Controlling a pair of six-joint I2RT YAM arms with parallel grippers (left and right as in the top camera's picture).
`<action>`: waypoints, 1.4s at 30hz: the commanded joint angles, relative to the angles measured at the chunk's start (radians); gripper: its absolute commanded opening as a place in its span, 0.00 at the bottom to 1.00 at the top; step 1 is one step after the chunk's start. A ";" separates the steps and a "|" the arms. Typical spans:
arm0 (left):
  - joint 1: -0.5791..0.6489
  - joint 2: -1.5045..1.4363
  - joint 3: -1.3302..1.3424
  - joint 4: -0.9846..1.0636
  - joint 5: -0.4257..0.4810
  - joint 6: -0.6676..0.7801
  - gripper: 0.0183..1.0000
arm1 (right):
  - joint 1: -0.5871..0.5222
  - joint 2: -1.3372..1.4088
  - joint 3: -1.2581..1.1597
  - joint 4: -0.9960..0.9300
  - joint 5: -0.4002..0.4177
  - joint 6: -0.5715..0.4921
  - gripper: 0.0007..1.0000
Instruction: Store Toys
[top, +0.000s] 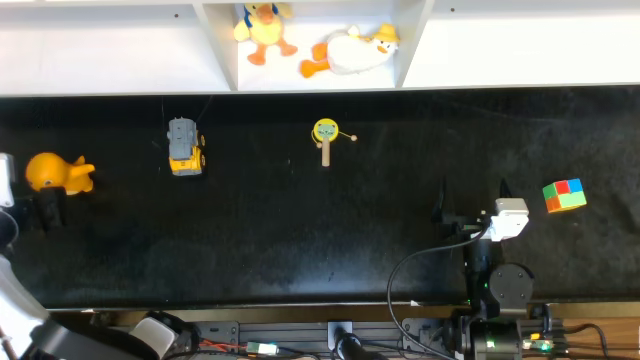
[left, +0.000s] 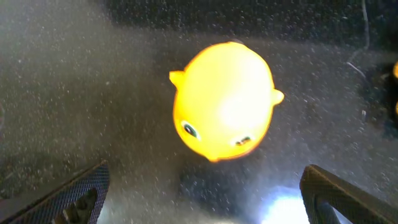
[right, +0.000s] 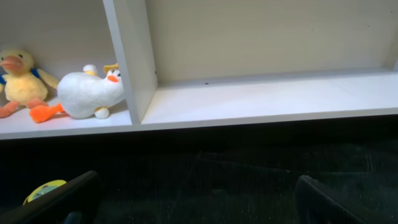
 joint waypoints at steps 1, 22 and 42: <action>-0.039 0.051 0.029 0.054 0.019 -0.026 1.00 | -0.006 -0.009 -0.013 0.005 -0.006 0.000 1.00; -0.081 0.132 0.029 0.134 0.012 -0.052 0.97 | -0.006 -0.009 -0.013 0.005 -0.006 0.000 0.99; -0.102 0.128 0.029 0.136 0.011 -0.065 0.16 | -0.006 -0.009 -0.013 0.005 -0.006 0.000 1.00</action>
